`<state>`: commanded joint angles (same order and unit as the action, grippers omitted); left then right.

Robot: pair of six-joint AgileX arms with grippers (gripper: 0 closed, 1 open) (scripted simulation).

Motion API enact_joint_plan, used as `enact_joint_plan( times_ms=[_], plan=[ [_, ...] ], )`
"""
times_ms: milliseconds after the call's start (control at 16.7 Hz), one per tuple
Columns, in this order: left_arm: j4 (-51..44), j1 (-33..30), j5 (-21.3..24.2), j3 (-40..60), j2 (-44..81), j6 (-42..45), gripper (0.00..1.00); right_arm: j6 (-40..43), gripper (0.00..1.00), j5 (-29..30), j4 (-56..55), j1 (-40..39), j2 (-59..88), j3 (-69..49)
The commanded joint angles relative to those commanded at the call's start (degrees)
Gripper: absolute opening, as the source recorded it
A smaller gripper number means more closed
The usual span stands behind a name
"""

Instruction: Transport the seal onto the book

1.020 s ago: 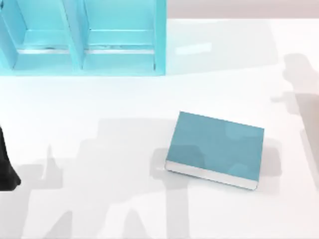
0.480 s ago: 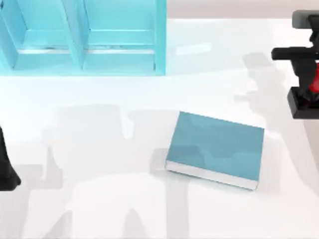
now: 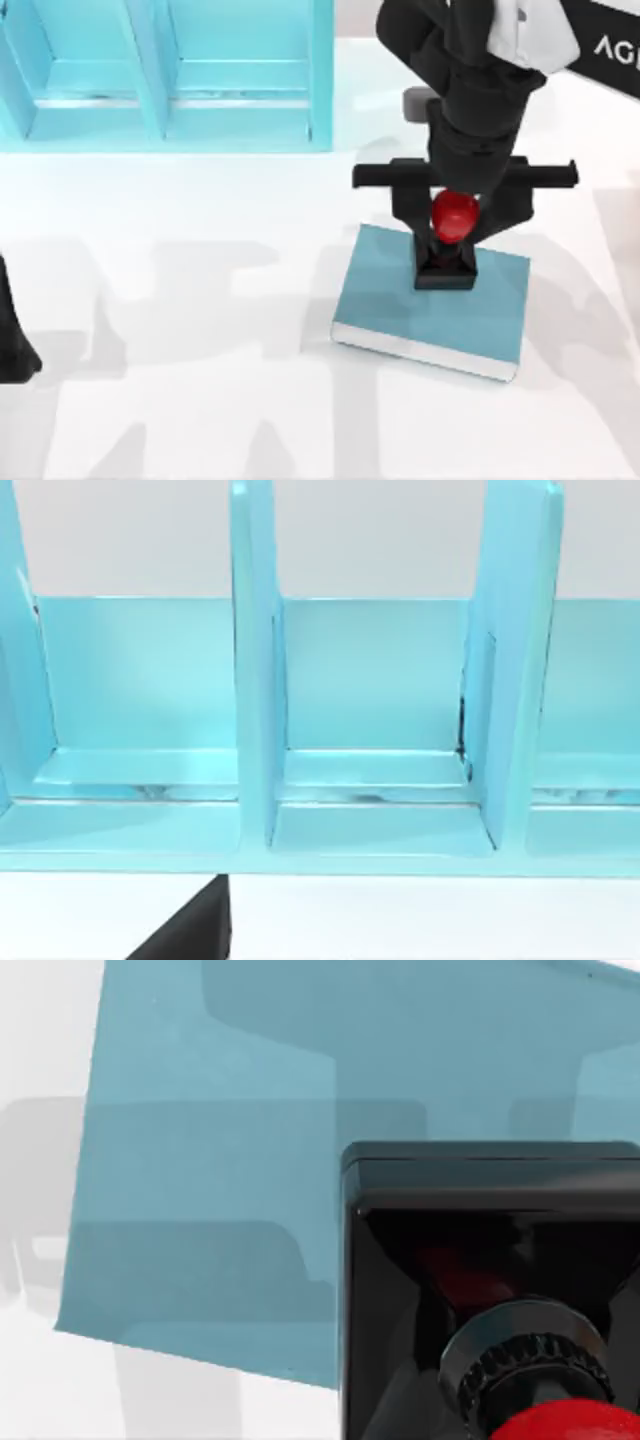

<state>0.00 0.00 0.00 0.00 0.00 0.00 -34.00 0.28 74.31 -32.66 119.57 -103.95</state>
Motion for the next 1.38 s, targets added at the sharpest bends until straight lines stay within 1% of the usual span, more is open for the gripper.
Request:
enact_joint_plan(
  times_ms=[720, 1380],
  plan=[
    [0.00, 0.00, 0.00, 0.00, 0.00, 0.00, 1.00, -0.05, 0.00, 0.00, 1.06, -0.05, -0.02, -1.06],
    [0.00, 0.00, 0.00, 0.00, 0.00, 0.00, 1.00, -0.05, 0.83, 0.00, 1.06, -0.05, -0.02, -1.06]
  ],
)
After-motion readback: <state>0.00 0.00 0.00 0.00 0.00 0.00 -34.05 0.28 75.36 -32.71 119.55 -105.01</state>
